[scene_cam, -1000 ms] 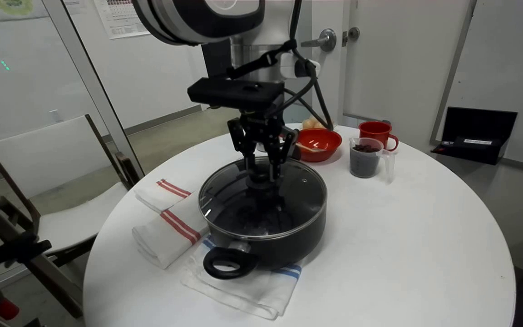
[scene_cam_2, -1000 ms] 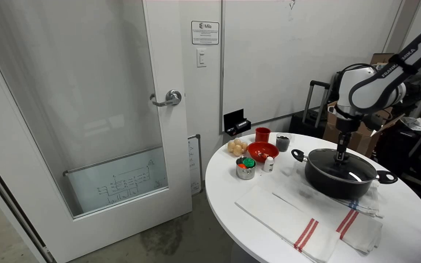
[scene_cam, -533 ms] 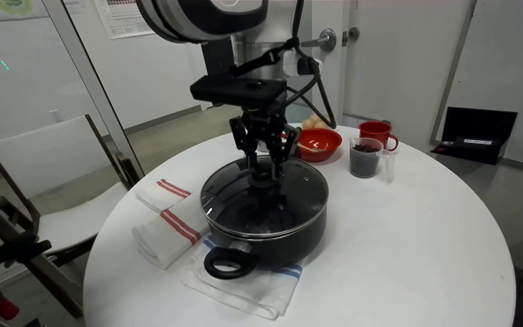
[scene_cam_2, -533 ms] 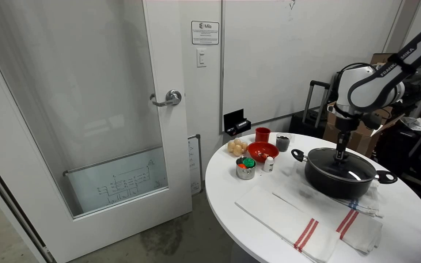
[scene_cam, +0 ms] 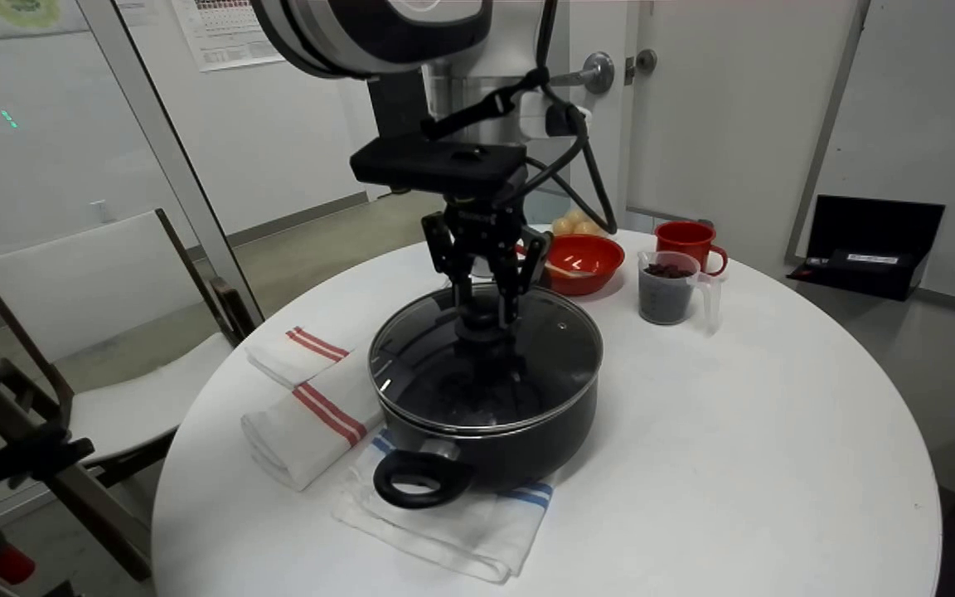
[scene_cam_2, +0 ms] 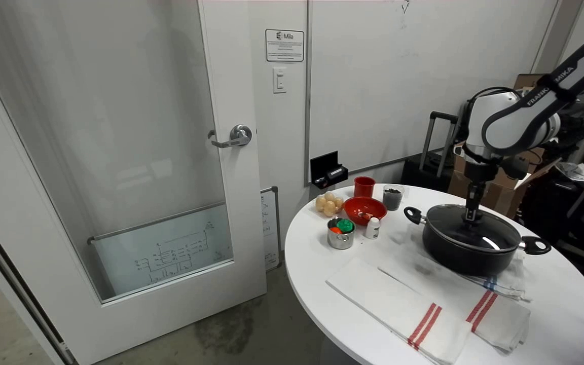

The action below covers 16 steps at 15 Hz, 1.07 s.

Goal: Put the lid on the pot

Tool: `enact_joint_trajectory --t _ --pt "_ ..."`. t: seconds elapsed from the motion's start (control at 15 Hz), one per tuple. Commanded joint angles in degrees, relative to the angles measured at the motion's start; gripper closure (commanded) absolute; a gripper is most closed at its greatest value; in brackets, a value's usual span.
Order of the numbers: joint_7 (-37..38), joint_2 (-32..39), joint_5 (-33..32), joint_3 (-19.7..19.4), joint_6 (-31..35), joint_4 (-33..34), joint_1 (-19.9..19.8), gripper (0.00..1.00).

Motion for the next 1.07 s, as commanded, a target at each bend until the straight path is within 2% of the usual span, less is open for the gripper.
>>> enact_joint_trajectory --t 0.0,0.07,0.13,0.27,0.4,0.53,1.0 --pt "-0.3 1.1 0.6 -0.3 -1.3 2.5 0.6 0.74" --pt "-0.2 1.2 0.6 -0.3 -1.2 2.5 0.7 0.66" --pt "-0.2 1.3 0.7 -0.2 -1.1 2.6 0.7 0.24" --pt "-0.1 1.2 0.6 -0.3 -0.8 2.5 0.8 0.19" --pt "-0.1 1.1 0.6 -0.3 -0.6 2.8 0.8 0.05" --pt "-0.1 1.0 0.6 -0.3 -0.4 2.9 0.9 0.00" --pt "0.1 0.8 0.5 -0.5 0.0 2.9 1.0 0.00"
